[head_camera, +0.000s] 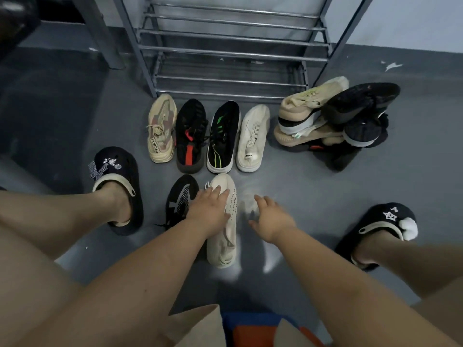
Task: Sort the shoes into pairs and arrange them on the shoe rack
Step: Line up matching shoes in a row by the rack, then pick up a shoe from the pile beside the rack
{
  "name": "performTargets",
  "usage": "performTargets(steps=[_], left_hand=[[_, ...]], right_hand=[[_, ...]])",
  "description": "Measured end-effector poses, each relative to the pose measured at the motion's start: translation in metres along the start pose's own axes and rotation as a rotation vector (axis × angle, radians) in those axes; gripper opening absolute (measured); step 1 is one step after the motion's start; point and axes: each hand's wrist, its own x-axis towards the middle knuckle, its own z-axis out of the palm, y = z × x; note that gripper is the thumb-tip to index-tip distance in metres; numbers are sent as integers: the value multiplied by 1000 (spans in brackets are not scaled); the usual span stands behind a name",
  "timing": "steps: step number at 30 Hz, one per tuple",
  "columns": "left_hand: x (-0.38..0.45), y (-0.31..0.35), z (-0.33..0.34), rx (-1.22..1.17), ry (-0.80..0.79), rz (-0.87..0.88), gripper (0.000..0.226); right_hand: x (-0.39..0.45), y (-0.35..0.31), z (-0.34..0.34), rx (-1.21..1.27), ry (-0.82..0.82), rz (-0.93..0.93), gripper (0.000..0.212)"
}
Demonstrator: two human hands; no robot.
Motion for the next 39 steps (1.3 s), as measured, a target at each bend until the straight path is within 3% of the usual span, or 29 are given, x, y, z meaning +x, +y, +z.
performTargets(steps=[6, 15, 20, 23, 29, 39], left_hand=[[28, 26, -49, 48, 71, 86, 70], [65, 62, -116, 190, 166, 233, 71], [92, 74, -151, 237, 195, 261, 70], [111, 81, -159, 157, 184, 222, 69], [145, 93, -132, -378, 120, 28, 64], [210, 104, -139, -216, 138, 62, 60]], right_hand=[[9, 26, -66, -73, 144, 108, 67], [18, 63, -165, -353, 322, 88, 68], [24, 82, -189, -239, 360, 133, 68], [33, 93, -183, -211, 331, 163, 68], [69, 93, -176, -93, 312, 142, 71], [122, 88, -204, -115, 363, 112, 74]])
